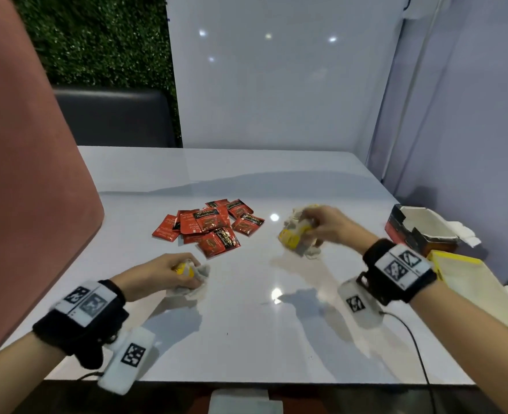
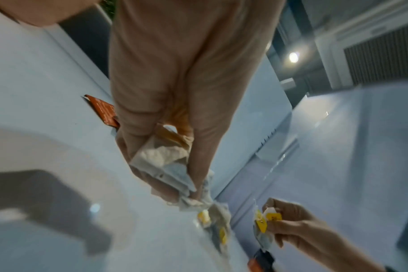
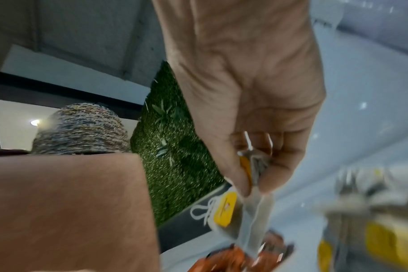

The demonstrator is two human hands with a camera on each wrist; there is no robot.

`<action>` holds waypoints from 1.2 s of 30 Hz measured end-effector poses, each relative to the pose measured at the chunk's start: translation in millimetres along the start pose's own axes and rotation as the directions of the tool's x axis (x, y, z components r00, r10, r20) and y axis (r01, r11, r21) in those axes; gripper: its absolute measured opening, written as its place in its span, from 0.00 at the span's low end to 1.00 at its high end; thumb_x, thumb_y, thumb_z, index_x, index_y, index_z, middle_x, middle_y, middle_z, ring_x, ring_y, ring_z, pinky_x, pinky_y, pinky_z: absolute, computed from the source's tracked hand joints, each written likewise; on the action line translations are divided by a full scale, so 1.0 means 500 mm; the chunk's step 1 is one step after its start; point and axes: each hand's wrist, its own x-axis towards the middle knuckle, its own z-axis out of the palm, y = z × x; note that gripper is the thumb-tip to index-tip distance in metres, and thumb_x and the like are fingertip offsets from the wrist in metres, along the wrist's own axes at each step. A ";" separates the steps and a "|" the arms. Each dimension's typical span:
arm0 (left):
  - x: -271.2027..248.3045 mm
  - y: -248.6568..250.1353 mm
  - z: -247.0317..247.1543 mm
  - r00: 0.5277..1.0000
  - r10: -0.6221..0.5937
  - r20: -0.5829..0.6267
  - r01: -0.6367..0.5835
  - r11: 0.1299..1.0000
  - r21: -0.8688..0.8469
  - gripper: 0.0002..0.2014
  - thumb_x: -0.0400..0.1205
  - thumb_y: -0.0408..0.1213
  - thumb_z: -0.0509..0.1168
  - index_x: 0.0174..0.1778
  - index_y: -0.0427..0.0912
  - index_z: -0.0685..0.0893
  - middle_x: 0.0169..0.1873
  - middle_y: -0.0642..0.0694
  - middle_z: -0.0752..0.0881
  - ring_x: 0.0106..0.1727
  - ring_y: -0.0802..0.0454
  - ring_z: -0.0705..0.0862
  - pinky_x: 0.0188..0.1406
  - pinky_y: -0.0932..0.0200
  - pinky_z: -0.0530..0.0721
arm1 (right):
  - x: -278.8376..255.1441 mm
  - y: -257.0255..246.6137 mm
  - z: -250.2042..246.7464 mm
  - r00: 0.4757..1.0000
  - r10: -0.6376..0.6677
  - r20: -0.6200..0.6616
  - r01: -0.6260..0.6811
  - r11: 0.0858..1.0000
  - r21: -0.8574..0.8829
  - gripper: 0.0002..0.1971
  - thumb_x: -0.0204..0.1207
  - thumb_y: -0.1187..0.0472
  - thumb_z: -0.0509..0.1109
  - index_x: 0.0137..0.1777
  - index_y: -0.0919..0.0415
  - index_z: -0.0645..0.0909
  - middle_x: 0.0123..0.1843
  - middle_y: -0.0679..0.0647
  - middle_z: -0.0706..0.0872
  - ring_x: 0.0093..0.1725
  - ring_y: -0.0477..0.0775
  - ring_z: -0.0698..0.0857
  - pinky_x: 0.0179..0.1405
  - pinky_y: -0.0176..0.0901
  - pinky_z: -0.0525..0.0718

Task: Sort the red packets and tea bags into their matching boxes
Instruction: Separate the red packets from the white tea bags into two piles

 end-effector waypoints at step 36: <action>0.447 0.374 0.176 0.948 0.292 -0.130 -0.132 0.728 0.673 0.17 0.80 0.35 0.63 0.64 0.32 0.79 0.63 0.33 0.81 0.65 0.36 0.79 0.63 0.49 0.76 | -0.052 0.172 -0.061 0.994 0.099 0.042 -0.067 0.879 -0.471 0.16 0.81 0.58 0.64 0.68 0.57 0.77 0.67 0.57 0.81 0.67 0.56 0.78 0.62 0.43 0.72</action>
